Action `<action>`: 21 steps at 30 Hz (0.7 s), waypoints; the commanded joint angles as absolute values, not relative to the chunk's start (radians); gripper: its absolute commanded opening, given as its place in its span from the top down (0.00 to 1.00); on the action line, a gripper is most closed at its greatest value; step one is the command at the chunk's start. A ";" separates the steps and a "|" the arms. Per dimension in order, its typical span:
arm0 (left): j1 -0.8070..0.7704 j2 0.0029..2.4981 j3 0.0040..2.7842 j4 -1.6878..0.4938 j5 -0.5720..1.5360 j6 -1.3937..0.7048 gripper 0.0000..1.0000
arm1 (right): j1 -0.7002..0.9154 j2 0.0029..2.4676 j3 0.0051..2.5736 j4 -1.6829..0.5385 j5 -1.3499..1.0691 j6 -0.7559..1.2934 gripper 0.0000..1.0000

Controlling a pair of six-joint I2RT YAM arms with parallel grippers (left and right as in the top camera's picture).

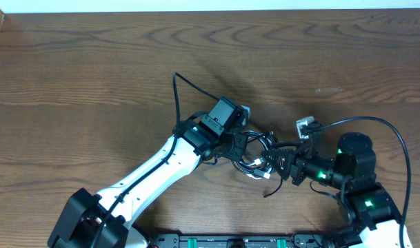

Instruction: Untangle cables

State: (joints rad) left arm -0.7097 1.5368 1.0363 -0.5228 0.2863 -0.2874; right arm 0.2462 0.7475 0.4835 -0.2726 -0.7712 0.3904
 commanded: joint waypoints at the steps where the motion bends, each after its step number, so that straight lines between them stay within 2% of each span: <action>1: -0.710 1.522 1.063 -0.515 0.296 -0.290 0.92 | 0.257 0.751 0.496 -0.289 -0.806 0.387 0.48; 9: -0.710 1.522 1.063 -0.514 0.304 -0.293 0.92 | 0.368 0.820 0.496 -0.281 -0.606 0.388 0.46; 13: -0.710 1.522 1.063 -0.514 0.304 -0.293 0.92 | 0.442 0.862 0.496 -0.234 -0.583 0.389 0.45; 16: -0.710 1.522 1.063 -0.517 0.304 -0.293 0.92 | 0.488 0.898 0.496 -0.228 -0.448 0.389 0.45; 21: -0.710 1.522 1.063 -0.534 0.303 -0.292 0.92 | 0.497 0.910 0.497 -0.220 -0.319 0.397 0.44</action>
